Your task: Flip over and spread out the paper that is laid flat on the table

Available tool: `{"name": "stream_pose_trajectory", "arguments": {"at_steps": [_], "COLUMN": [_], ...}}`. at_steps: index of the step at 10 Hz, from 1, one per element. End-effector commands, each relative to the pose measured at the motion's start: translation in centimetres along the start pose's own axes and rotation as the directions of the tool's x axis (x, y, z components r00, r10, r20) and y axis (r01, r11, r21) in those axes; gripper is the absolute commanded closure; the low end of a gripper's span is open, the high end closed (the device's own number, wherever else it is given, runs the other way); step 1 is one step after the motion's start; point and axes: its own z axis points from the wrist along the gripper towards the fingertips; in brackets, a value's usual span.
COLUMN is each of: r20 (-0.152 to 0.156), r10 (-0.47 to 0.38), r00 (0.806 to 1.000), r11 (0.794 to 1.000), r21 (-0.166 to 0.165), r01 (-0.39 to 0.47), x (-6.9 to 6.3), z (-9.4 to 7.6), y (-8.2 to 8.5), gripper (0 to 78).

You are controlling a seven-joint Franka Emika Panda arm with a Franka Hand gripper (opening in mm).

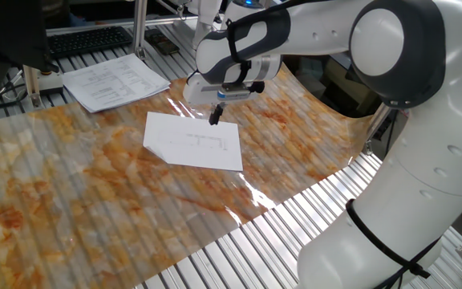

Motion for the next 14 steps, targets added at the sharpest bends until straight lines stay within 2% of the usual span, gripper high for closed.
{"name": "stream_pose_trajectory", "arguments": {"at_steps": [1,3,7,14], "r20": [0.006,0.007,0.012,0.036], "r10": [-0.022,-0.027,-0.013,-0.006], "r00": [1.000,1.000,1.000,0.999], "r11": [1.000,1.000,1.000,1.000], "r21": [-0.003,-0.001,-0.002,-0.004], "r01": [0.022,0.027,0.013,0.007], "x": [0.1,0.4,-0.1,-1.3], "z": [-0.3,-0.6,-0.9,0.1], "y": [0.7,2.3,6.3,10.6], "gripper": [77.6,77.6,77.6,77.6]}}
